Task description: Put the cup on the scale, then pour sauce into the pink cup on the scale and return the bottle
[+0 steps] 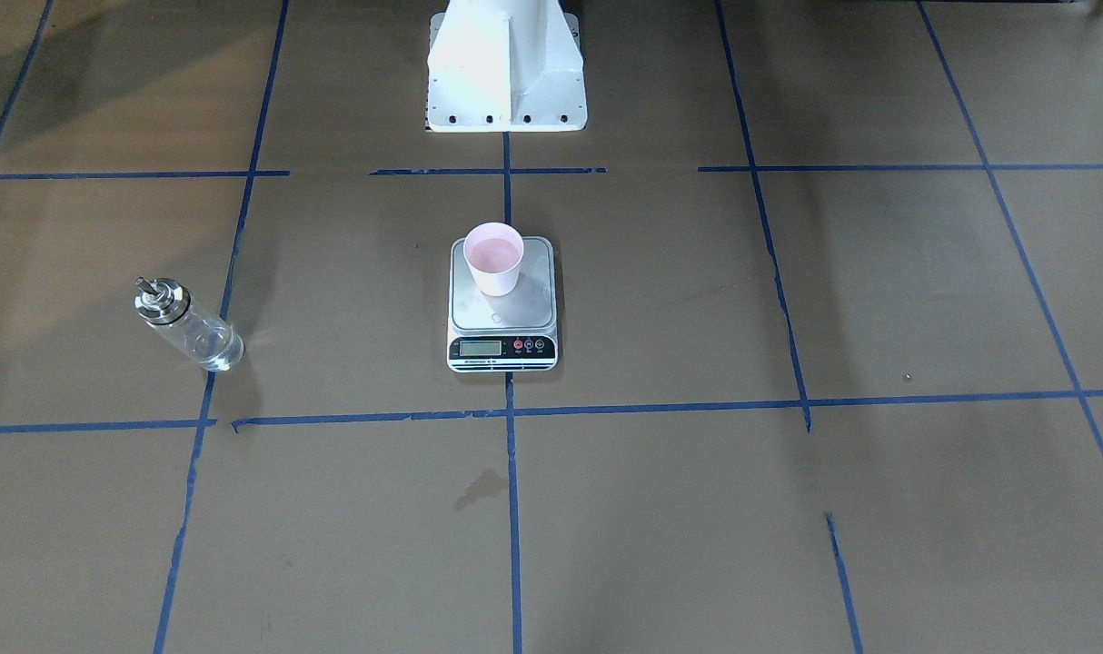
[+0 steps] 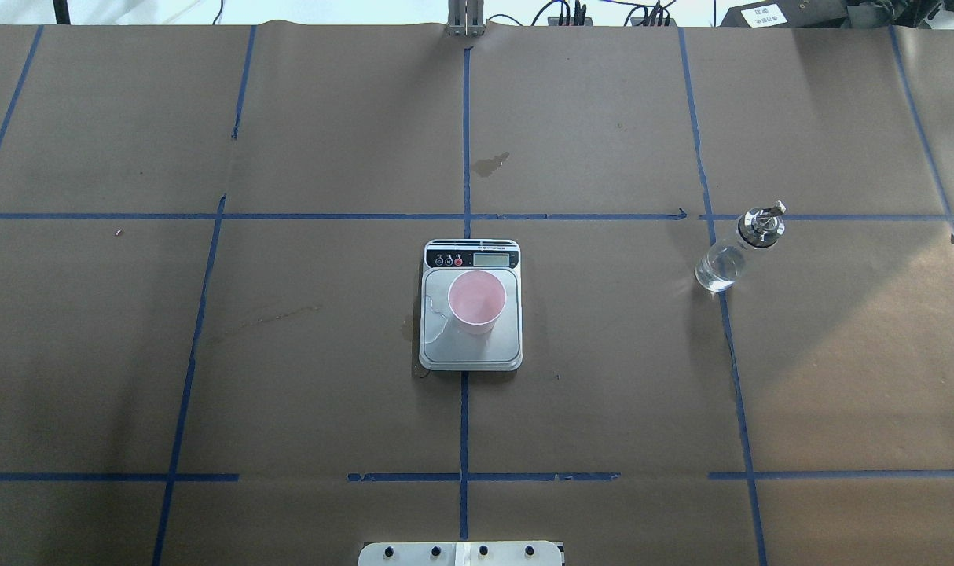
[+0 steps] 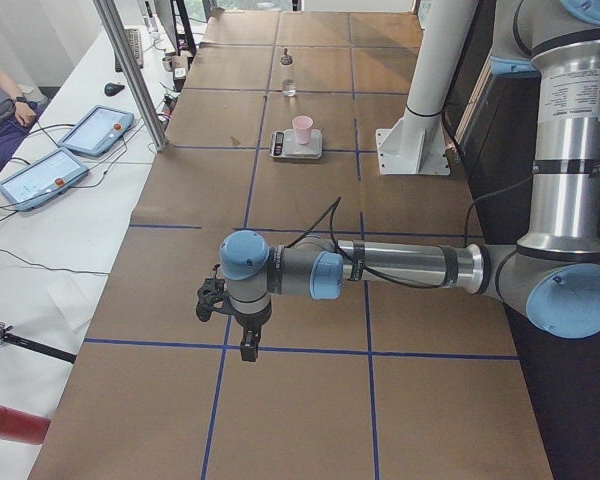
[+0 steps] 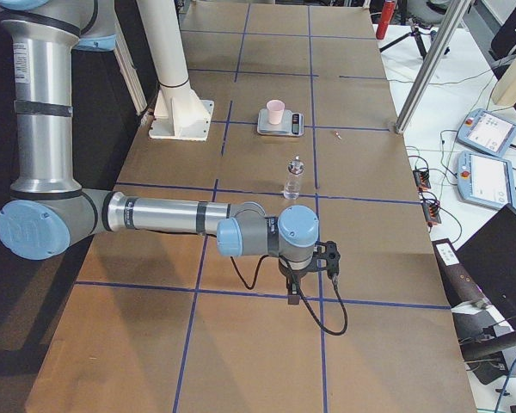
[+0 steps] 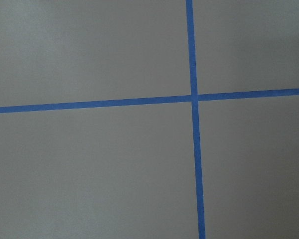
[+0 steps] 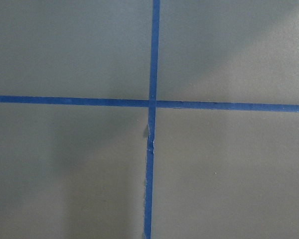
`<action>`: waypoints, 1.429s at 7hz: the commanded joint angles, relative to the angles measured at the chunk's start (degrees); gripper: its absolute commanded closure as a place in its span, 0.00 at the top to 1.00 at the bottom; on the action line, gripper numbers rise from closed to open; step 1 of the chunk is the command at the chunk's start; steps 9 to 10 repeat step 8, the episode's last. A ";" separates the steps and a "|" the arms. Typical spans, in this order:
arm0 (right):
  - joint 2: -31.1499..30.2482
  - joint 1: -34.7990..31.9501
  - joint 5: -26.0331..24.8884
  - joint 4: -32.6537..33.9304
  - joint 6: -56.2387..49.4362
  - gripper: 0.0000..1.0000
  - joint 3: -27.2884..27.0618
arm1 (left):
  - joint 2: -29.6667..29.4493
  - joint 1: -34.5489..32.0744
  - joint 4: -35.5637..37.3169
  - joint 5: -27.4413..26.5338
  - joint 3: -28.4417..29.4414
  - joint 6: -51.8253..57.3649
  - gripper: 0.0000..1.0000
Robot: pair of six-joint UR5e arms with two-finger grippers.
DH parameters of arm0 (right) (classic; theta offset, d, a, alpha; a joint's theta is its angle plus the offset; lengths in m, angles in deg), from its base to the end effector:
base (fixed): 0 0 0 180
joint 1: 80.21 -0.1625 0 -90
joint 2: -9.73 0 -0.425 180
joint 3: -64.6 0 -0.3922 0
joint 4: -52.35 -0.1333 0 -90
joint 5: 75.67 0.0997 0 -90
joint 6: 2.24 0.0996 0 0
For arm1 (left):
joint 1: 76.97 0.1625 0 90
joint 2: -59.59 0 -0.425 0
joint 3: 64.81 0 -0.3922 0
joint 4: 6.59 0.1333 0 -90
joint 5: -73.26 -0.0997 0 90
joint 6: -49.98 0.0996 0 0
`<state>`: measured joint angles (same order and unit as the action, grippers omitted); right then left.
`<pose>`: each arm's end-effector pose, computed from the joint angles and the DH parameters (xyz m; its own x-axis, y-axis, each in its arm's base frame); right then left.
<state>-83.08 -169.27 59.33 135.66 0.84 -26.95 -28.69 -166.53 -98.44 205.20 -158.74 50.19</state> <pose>0.0550 -0.4782 0.6563 0.7058 -0.0249 0.7080 -0.0216 0.9982 0.0567 -0.0630 -0.4843 0.6390 0.7434 0.0567 -0.6664 -0.0104 0.9973 0.0732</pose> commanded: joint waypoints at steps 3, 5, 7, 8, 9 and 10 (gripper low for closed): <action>0.00 0.03 0.00 -0.34 0.00 1.00 -0.12 | 0.03 0.00 0.00 3.85 0.59 0.06 1.00; 0.00 -0.06 0.00 -0.34 0.00 1.00 -0.03 | 0.03 0.00 0.00 3.85 0.50 -0.03 1.00; 0.08 -0.06 0.00 -0.34 -0.09 1.00 -0.29 | 0.03 0.00 0.09 3.85 0.33 -0.03 1.00; 0.09 -0.06 0.00 -0.34 0.00 1.00 -0.12 | 0.03 0.00 0.09 3.85 0.15 -0.03 1.00; 0.09 -0.06 0.00 -0.34 0.00 1.00 -0.12 | 0.03 0.00 0.09 3.85 0.15 -0.03 1.00; 0.09 -0.06 0.00 -0.34 0.00 1.00 -0.12 | 0.03 0.00 0.09 3.85 0.15 -0.03 1.00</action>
